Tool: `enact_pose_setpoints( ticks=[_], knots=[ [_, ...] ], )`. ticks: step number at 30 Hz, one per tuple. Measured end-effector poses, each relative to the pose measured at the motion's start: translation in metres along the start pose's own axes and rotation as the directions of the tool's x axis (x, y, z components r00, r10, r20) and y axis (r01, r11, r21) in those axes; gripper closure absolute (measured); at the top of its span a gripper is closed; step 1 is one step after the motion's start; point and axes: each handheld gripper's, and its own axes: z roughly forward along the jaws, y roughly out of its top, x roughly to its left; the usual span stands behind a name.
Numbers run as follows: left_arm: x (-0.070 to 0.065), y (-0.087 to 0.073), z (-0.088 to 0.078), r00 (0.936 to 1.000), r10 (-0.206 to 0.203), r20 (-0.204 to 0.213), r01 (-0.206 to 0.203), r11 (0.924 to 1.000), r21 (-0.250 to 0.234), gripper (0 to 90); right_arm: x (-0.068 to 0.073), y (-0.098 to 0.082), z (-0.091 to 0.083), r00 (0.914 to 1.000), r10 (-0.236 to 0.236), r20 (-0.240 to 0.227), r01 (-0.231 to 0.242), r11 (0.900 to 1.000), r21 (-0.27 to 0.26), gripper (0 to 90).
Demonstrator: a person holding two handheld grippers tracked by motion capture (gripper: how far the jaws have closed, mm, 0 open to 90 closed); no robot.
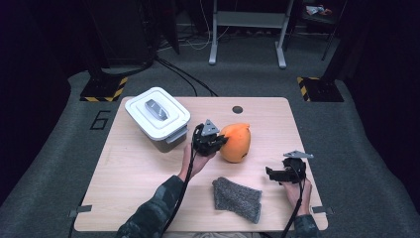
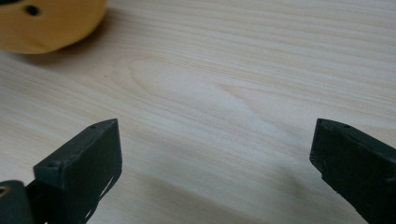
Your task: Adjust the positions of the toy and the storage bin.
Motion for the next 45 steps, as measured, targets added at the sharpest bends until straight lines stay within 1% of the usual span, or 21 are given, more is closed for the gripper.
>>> enact_pose_setpoints(
  ticks=[1, 3, 4, 5, 6, 8, 9, 10, 11, 15, 16, 17, 20, 22, 23, 26, 29, 32, 39, 43, 45],
  knots=[
    [0.000, -0.001, -0.003, 0.9999, 0.001, -0.011, -0.001, 0.9999, -0.011, 84.2, -0.001, -0.001, 0.003, 0.9999, -0.005, 0.014, 0.005, 1.000, 0.013, 1.9],
    [0.000, -0.003, -0.005, 0.9999, -0.005, -0.009, 0.005, 1.0000, -0.007, 84.2, -0.001, -0.001, 0.005, 0.9999, -0.001, 0.015, 0.001, 1.000, 0.016, 2.0],
    [0.001, -0.005, -0.010, 0.9999, -0.010, -0.010, 0.010, 0.9999, -0.007, 84.2, 0.000, -0.001, 0.008, 0.9996, -0.002, 0.029, 0.002, 1.000, 0.026, 2.2],
    [0.001, -0.005, -0.010, 0.9999, -0.010, -0.010, 0.010, 0.9999, -0.007, 84.2, 0.000, -0.001, 0.008, 0.9996, -0.002, 0.029, 0.002, 1.000, 0.026, 2.2],
    [0.001, -0.006, -0.014, 0.9998, -0.009, -0.020, 0.009, 0.9999, -0.008, 84.2, 0.000, 0.000, 0.010, 0.9993, -0.013, 0.034, 0.012, 0.999, 0.032, 2.3],
    [0.002, -0.008, -0.018, 0.9996, -0.017, -0.022, 0.016, 0.9998, -0.013, 84.2, 0.001, 0.000, 0.013, 0.9987, -0.023, 0.044, 0.022, 0.999, 0.042, 2.3],
    [0.002, -0.008, -0.018, 0.9996, -0.017, -0.022, 0.016, 0.9998, -0.013, 84.2, 0.001, 0.000, 0.013, 0.9987, -0.023, 0.044, 0.022, 0.999, 0.042, 2.3],
    [0.003, -0.010, -0.023, 0.9996, -0.016, -0.022, 0.016, 0.9998, -0.015, 84.2, 0.002, 0.000, 0.014, 0.9986, -0.018, 0.049, 0.016, 0.999, 0.046, 2.3],
    [0.004, -0.010, -0.027, 0.9996, -0.018, -0.023, 0.018, 0.9997, -0.019, 84.2, 0.001, -0.002, 0.016, 0.9980, -0.031, 0.054, 0.029, 0.999, 0.038, 1.5],
    [0.006, -0.012, -0.035, 0.9996, -0.013, -0.025, 0.013, 0.9998, -0.018, 84.2, 0.001, -0.003, 0.016, 0.9980, -0.033, 0.054, 0.031, 0.999, 0.032, 1.4],
    [0.008, -0.015, -0.041, 0.9995, -0.013, -0.028, 0.013, 0.9998, -0.017, 84.2, 0.000, -0.003, 0.016, 0.9978, -0.041, 0.053, 0.039, 0.999, 0.032, 1.3],
    [0.008, -0.016, -0.043, 0.9994, -0.017, -0.031, 0.016, 0.9996, -0.022, 84.2, 0.001, -0.003, 0.016, 0.9982, -0.031, 0.051, 0.030, 0.999, 0.032, 1.3],
    [0.009, -0.019, -0.048, 0.9992, -0.013, -0.038, 0.012, 0.9997, -0.021, 84.2, 0.001, -0.003, 0.016, 0.9981, -0.032, 0.053, 0.031, 0.999, 0.025, 1.3],
    [0.010, -0.022, -0.057, 0.9990, -0.015, -0.041, 0.014, 0.9996, -0.026, 84.2, 0.001, -0.004, 0.016, 0.9980, -0.032, 0.054, 0.031, 0.999, 0.023, 1.3],
    [0.010, -0.022, -0.057, 0.9990, -0.015, -0.041, 0.014, 0.9996, -0.026, 84.2, 0.001, -0.004, 0.016, 0.9980, -0.032, 0.054, 0.031, 0.999, 0.023, 1.3],
    [0.014, -0.027, -0.068, 0.9985, -0.024, -0.049, 0.022, 0.9992, -0.032, 84.2, 0.001, -0.003, 0.016, 0.9981, -0.031, 0.053, 0.030, 0.999, 0.022, 1.3],
    [0.015, -0.030, -0.077, 0.9983, -0.021, -0.055, 0.020, 0.9994, -0.028, 84.2, 0.001, -0.003, 0.017, 0.9981, -0.032, 0.054, 0.030, 0.999, 0.022, 1.3],
    [0.013, -0.034, -0.086, 0.9981, -0.016, -0.060, 0.015, 0.9995, -0.029, 84.2, 0.001, -0.003, 0.017, 0.9980, -0.031, 0.054, 0.030, 0.999, 0.021, 1.4],
    [0.011, -0.045, -0.101, 0.9980, -0.026, -0.058, 0.024, 0.9993, -0.027, 84.1, 0.001, -0.004, 0.016, 0.9980, -0.031, 0.055, 0.030, 0.999, 0.018, 1.7],
    [0.008, -0.054, -0.113, 0.9975, -0.030, -0.063, 0.029, 0.9993, -0.024, 84.1, 0.001, -0.004, 0.016, 0.9979, -0.035, 0.055, 0.034, 0.999, 0.020, 1.7],
    [0.007, -0.056, -0.116, 0.9970, -0.033, -0.071, 0.031, 0.9989, -0.035, 84.1, 0.001, -0.004, 0.016, 0.9979, -0.034, 0.056, 0.033, 0.999, 0.020, 1.7]
  ],
)
